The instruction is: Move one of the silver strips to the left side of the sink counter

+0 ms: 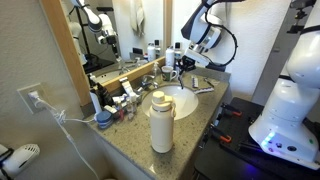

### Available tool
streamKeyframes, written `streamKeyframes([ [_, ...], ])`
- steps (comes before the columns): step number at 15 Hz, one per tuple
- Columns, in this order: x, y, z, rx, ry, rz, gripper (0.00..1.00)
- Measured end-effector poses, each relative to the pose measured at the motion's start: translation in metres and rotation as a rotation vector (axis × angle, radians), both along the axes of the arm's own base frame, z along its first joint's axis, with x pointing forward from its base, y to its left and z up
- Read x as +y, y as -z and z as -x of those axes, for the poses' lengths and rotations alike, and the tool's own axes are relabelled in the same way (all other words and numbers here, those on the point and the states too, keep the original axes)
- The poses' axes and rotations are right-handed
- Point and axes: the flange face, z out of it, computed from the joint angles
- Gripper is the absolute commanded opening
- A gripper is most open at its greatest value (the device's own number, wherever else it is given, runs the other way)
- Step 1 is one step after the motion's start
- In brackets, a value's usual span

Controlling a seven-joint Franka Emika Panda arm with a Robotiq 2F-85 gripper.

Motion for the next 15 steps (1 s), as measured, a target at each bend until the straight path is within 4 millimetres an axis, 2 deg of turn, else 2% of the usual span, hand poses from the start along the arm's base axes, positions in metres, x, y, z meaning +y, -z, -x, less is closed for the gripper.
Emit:
streamKeyframes([
  [9,0.076,0.01,-0.023,0.218,-0.223,0.057,0.0],
  [12,0.1,0.0,-0.035,0.269,-0.29,0.009,0.0],
  [15,0.112,-0.015,-0.047,0.265,-0.304,-0.046,0.01],
])
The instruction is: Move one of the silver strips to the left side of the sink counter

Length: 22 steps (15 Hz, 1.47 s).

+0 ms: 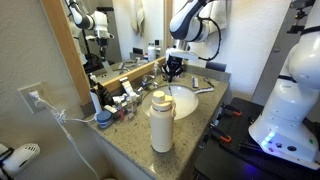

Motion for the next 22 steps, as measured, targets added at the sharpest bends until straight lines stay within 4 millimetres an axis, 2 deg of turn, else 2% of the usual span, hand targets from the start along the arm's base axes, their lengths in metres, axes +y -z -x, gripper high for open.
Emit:
streamKeyframes([
  [3,0.0,-0.007,-0.005,-0.009,0.0,-0.02,0.01],
  [15,0.004,-0.007,-0.006,-0.005,-0.03,0.003,0.0],
  [19,0.028,-0.014,-0.01,-0.003,-0.095,0.05,0.0],
  [22,0.066,-0.024,-0.014,0.026,-0.161,0.076,0.0],
])
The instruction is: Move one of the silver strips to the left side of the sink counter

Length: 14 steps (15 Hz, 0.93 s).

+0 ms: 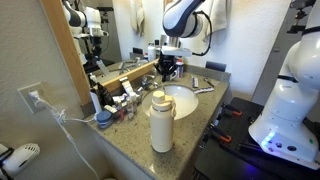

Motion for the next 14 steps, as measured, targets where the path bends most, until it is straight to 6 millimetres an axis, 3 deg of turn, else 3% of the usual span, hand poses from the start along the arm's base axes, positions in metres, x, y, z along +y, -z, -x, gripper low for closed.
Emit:
streamKeyframes([
  [5,0.066,-0.025,-0.004,0.081,-0.115,0.008,0.0],
  [9,0.105,-0.04,-0.011,0.155,-0.202,0.025,0.0],
  [14,0.144,-0.025,-0.03,0.281,-0.298,0.044,0.0],
])
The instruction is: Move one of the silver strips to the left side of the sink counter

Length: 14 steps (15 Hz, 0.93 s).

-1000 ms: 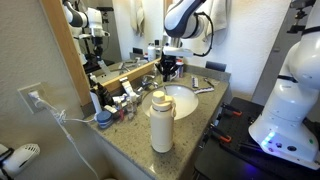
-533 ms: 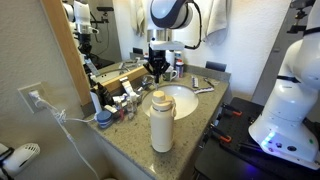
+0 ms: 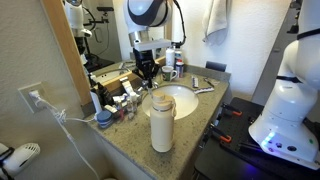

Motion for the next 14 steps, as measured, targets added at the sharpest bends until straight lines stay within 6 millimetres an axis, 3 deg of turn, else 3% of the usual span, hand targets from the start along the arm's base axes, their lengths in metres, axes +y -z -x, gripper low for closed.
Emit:
streamKeyframes([
  [7,0.041,0.041,-0.032,0.138,-0.108,0.038,0.0],
  [14,0.087,0.061,-0.039,0.153,-0.189,0.029,0.0],
])
